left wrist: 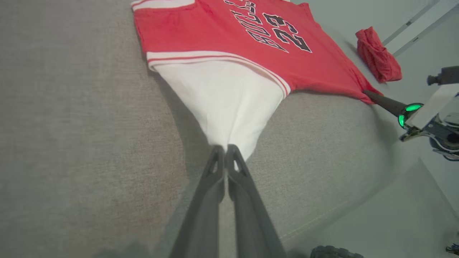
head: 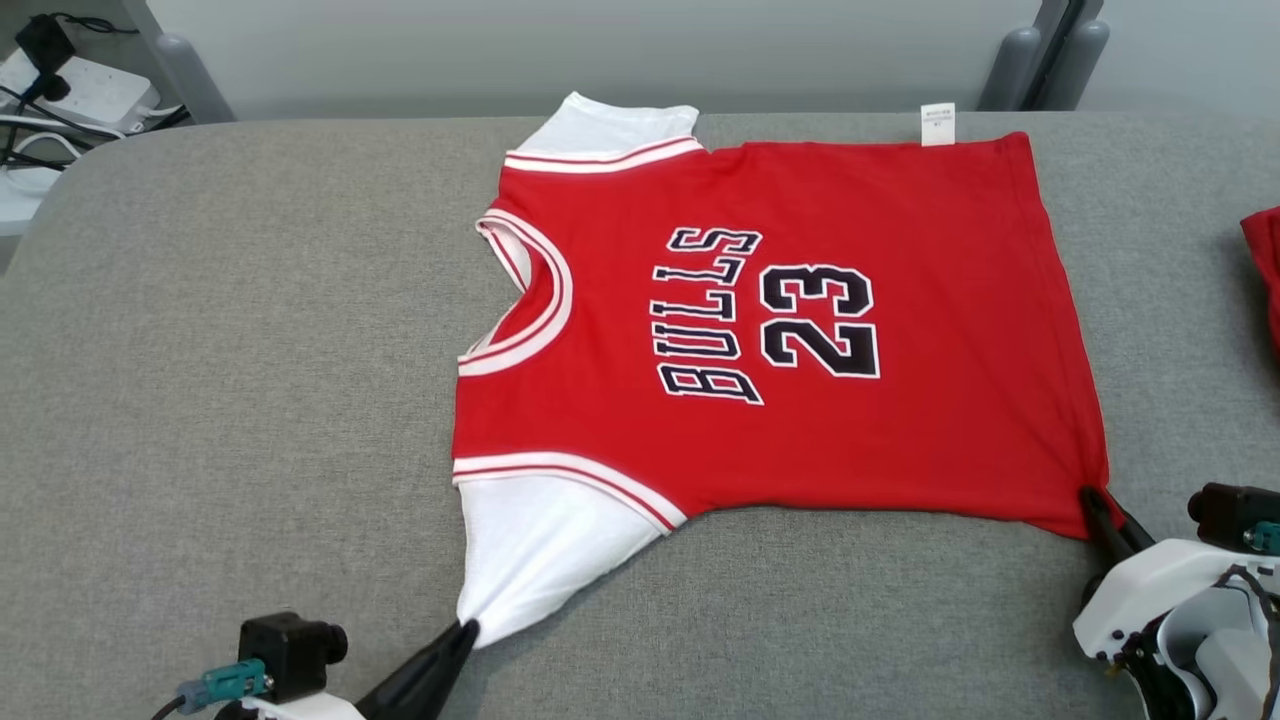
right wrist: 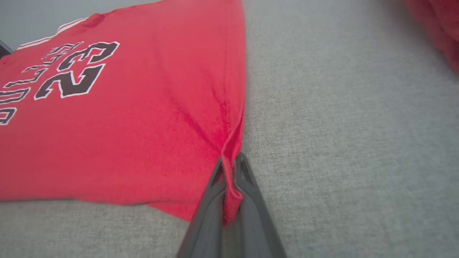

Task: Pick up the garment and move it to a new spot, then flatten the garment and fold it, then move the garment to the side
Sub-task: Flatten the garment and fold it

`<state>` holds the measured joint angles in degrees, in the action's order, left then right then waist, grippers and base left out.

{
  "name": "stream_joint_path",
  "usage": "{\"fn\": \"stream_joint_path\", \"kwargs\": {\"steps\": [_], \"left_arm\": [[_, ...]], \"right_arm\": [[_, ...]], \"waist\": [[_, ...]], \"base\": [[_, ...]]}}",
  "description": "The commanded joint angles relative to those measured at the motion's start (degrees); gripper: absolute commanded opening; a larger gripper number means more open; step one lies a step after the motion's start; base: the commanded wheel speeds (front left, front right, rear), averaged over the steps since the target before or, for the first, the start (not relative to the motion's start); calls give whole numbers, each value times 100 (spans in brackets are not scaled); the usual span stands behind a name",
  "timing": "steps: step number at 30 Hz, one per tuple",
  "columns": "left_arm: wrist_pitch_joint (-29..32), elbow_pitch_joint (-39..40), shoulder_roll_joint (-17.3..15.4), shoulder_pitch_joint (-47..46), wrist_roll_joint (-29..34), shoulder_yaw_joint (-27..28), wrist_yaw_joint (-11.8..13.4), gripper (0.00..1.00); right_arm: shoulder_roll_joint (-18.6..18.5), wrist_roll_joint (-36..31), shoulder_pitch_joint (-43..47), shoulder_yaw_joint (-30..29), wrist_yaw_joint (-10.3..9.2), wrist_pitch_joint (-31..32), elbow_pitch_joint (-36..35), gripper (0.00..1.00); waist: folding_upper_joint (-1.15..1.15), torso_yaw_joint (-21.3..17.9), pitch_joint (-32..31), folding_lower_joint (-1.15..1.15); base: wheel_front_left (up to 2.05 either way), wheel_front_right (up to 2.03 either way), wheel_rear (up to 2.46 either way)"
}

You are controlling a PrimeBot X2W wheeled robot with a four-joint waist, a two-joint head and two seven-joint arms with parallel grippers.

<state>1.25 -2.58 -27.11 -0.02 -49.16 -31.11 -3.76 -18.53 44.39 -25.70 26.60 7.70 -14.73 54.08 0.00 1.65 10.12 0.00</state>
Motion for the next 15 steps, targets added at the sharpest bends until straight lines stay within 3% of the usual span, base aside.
{"fn": "stream_joint_path", "kwargs": {"steps": [1, 9, 15], "left_arm": [[98, 201, -206, -29, -98, 180, 81, 0], [492, 399, -334, 140, -268, 122, 249, 0], [415, 560, -366, 206, -470, 209, 93, 0]], "right_arm": [[-137, -10, 292, 165, -21, -26, -48, 0], [-331, 19, 492, 239, -21, -22, -175, 0], [-405, 60, 604, 190, -21, -22, -474, 0]], "waist": [[0, 28, -26, 0], [0, 54, -30, 0], [0, 14, -40, 0]], "base": [[0, 0, 0], [0, 0, 0], [0, 0, 0]]}}
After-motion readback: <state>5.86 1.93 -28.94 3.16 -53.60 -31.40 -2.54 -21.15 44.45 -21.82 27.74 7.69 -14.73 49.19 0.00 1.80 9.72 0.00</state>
